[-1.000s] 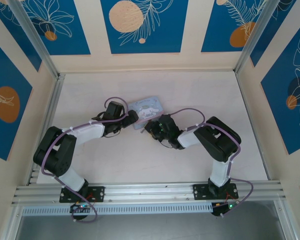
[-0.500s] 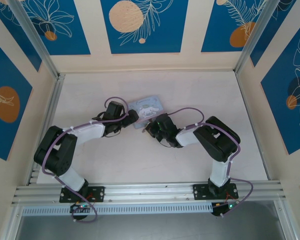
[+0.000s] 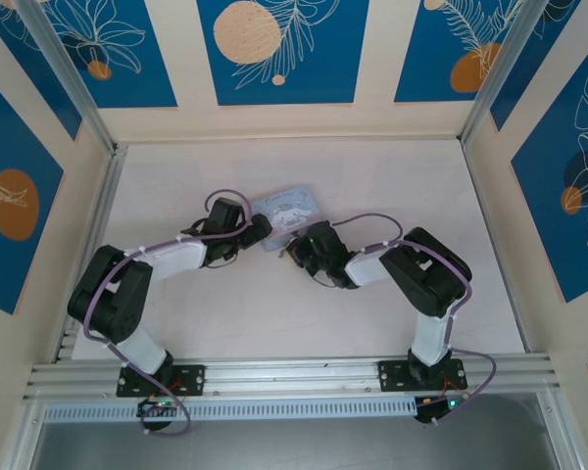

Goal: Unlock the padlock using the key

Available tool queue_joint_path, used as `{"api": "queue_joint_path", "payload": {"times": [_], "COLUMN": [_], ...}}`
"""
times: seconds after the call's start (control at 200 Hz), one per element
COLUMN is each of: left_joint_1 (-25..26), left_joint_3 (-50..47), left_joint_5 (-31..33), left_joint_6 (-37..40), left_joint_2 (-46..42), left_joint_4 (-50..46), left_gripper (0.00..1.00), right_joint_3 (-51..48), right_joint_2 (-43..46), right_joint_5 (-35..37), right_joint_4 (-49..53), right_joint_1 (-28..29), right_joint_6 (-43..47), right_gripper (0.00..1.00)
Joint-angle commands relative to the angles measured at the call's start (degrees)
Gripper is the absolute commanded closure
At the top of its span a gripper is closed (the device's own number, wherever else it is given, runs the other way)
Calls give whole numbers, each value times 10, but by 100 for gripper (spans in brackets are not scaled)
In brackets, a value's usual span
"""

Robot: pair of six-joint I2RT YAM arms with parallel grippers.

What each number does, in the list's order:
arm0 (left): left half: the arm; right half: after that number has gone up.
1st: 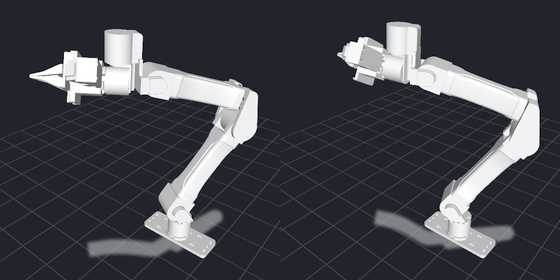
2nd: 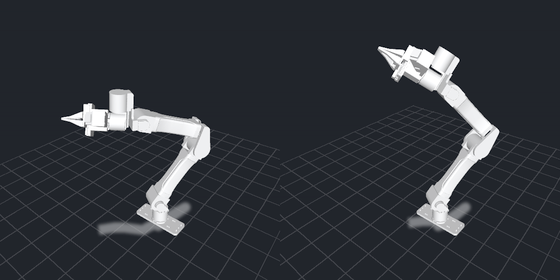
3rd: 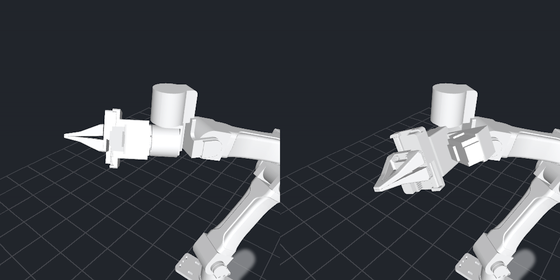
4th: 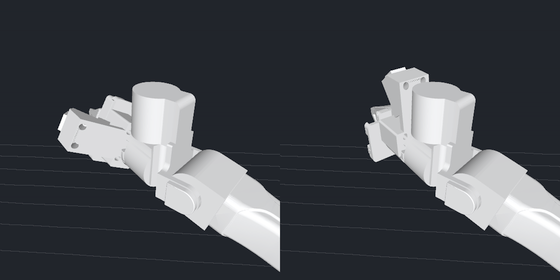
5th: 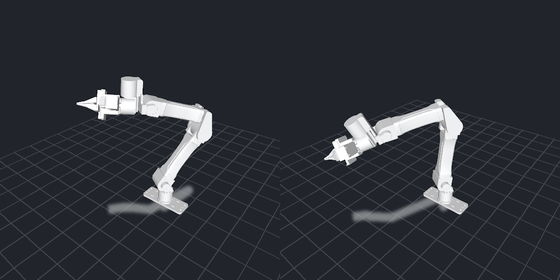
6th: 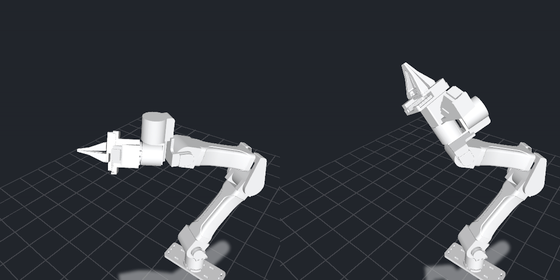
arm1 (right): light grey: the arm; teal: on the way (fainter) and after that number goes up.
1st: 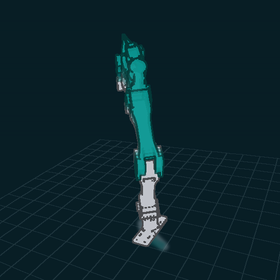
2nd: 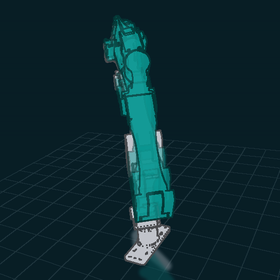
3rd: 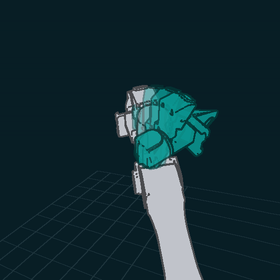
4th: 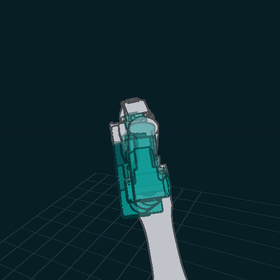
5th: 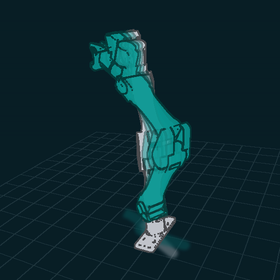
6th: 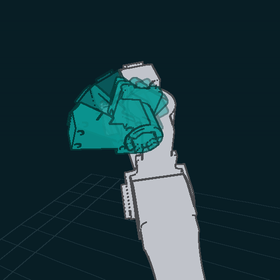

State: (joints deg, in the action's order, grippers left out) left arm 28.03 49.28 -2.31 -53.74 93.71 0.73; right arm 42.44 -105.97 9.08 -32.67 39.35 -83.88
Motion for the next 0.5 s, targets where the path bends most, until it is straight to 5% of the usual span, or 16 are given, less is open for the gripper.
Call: {"api": "queue_joint_path", "payload": {"times": [0.0,0.495], "left_joint_1": [7,7], "left_joint_3": [-16,-7], "left_joint_5": [6,-2], "left_joint_6": [6,12], "left_joint_2": [40,39], "left_joint_4": [-107,-100], "left_gripper": [1,0], "right_joint_3": [10,-66], "right_joint_2": [13,104], "right_joint_5": [45,-10], "right_joint_4": [-21,3], "right_joint_1": [-31,-111], "right_joint_6": [-33,13], "right_gripper": [100,100]}}
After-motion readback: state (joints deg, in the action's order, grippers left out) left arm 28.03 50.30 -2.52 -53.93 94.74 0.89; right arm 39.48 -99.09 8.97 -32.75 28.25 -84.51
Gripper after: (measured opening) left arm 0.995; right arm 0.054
